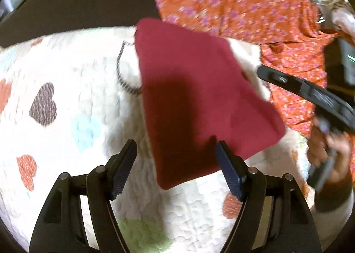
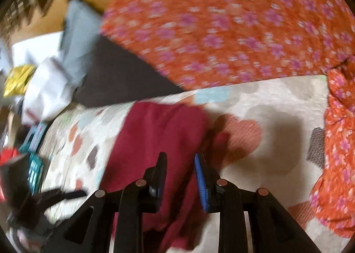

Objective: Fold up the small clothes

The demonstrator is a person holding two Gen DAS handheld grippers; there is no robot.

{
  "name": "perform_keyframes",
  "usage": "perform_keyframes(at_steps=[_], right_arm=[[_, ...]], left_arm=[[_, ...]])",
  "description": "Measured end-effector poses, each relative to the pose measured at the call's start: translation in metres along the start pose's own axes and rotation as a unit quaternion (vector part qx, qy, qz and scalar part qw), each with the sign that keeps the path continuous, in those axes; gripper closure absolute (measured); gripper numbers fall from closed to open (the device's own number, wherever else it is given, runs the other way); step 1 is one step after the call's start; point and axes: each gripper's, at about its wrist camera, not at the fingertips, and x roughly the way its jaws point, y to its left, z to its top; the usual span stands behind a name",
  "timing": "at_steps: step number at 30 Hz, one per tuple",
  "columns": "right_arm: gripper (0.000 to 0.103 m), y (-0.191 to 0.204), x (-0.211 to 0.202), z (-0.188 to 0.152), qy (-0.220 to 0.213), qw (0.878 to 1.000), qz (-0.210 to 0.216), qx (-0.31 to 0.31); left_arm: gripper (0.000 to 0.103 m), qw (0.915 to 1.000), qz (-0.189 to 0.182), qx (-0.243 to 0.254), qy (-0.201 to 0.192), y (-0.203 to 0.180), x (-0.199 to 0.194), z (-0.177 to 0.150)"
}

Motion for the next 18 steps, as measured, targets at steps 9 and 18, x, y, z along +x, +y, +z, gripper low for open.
perform_keyframes(at_steps=[9, 18], right_arm=[[0.089, 0.026, 0.042, -0.062, 0.058, 0.993, -0.086, -0.06], [0.083, 0.007, 0.014, -0.052, 0.005, 0.999, -0.029, 0.018]], left_arm=[[0.029, 0.9995, 0.005, -0.025, 0.019, 0.009, 0.035, -0.019], [0.029, 0.9985, 0.015, -0.018, -0.05, 0.004, -0.001, -0.01]])
